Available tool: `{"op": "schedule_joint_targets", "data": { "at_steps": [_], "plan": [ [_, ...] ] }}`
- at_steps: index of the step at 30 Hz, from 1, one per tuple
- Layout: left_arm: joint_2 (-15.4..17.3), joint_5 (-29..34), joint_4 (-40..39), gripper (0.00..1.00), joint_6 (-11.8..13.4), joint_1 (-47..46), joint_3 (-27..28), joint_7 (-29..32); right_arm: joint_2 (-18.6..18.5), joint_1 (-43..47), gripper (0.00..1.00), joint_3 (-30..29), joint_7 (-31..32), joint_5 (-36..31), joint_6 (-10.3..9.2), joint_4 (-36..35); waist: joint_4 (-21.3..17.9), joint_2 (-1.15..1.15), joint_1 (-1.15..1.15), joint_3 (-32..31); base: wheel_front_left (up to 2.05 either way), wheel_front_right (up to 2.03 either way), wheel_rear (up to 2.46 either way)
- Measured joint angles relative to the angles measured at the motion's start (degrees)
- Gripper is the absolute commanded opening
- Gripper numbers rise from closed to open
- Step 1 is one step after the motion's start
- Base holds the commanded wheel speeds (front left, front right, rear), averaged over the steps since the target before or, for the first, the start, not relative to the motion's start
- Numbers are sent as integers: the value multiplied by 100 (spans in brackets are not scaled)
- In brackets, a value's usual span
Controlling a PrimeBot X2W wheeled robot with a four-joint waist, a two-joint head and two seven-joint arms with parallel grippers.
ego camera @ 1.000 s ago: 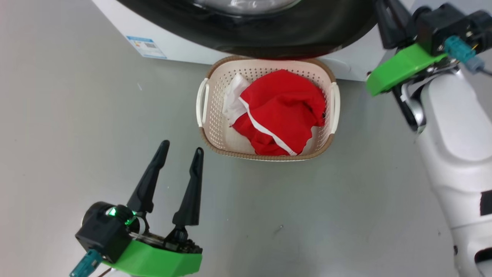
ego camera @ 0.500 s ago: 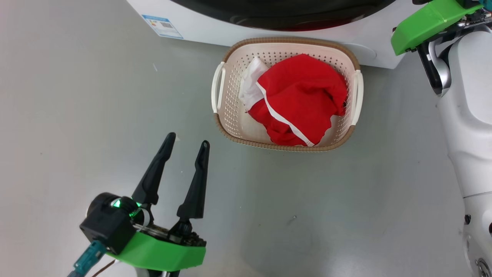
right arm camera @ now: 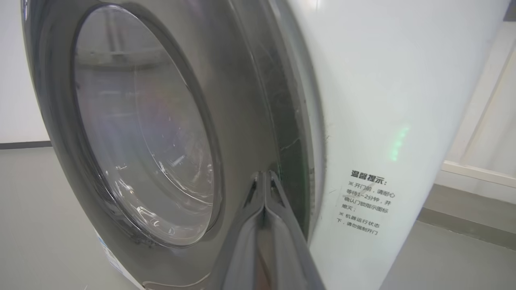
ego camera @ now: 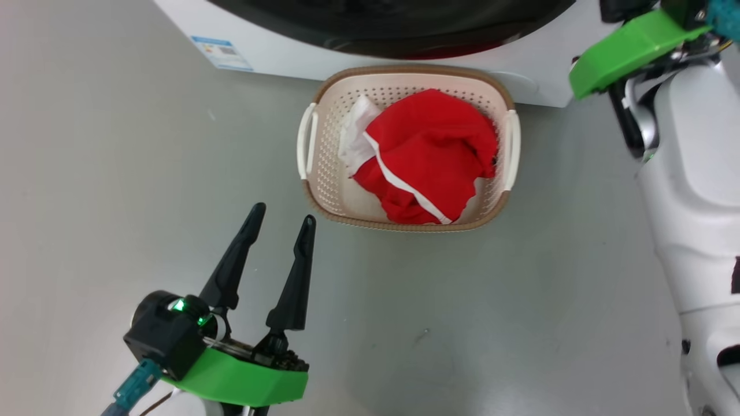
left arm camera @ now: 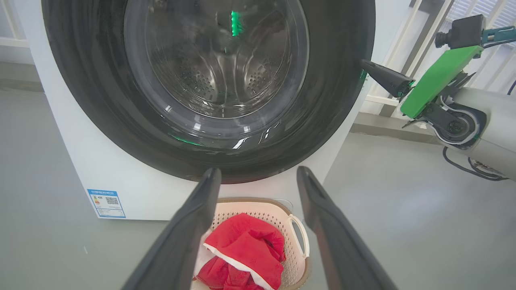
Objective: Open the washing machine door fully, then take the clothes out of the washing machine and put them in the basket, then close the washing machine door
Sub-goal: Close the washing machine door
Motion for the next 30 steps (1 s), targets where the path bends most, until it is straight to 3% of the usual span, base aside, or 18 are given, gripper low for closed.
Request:
{"op": "schedule_joint_targets", "data": {
  "at_steps": [1,2,4,5,6,7,19,30],
  "plan": [
    [1,-13,16,100,0,-1,2,0,14,65,1,44,1,60,0,-37,-38,0,0,-15,0,0,0],
    [5,-21,35,100,0,-1,3,0,24,136,29,100,1,102,0,-86,-79,0,0,-30,0,0,0],
    [10,-37,63,100,0,-1,8,0,46,281,45,122,1,180,0,-199,-161,0,0,-63,0,0,0],
    [9,-51,68,100,0,-1,13,0,56,349,57,123,1,212,0,-267,-205,0,0,-81,0,0,0],
    [9,-70,73,100,1,-1,24,0,59,413,84,129,1,276,0,-343,-248,0,0,-99,0,0,0],
    [9,-91,78,100,1,-3,31,0,59,479,100,135,1,336,0,-419,-291,0,0,-119,0,0,0],
    [78,-245,149,100,315,26,342,18,157,1841,100,177,1,697,0,-1551,-932,0,0,-527,0,0,0],
    [102,-237,258,100,380,289,531,9,200,3003,100,104,1,735,0,-2320,-1426,0,0,-1021,0,0,0]
  ]
}}
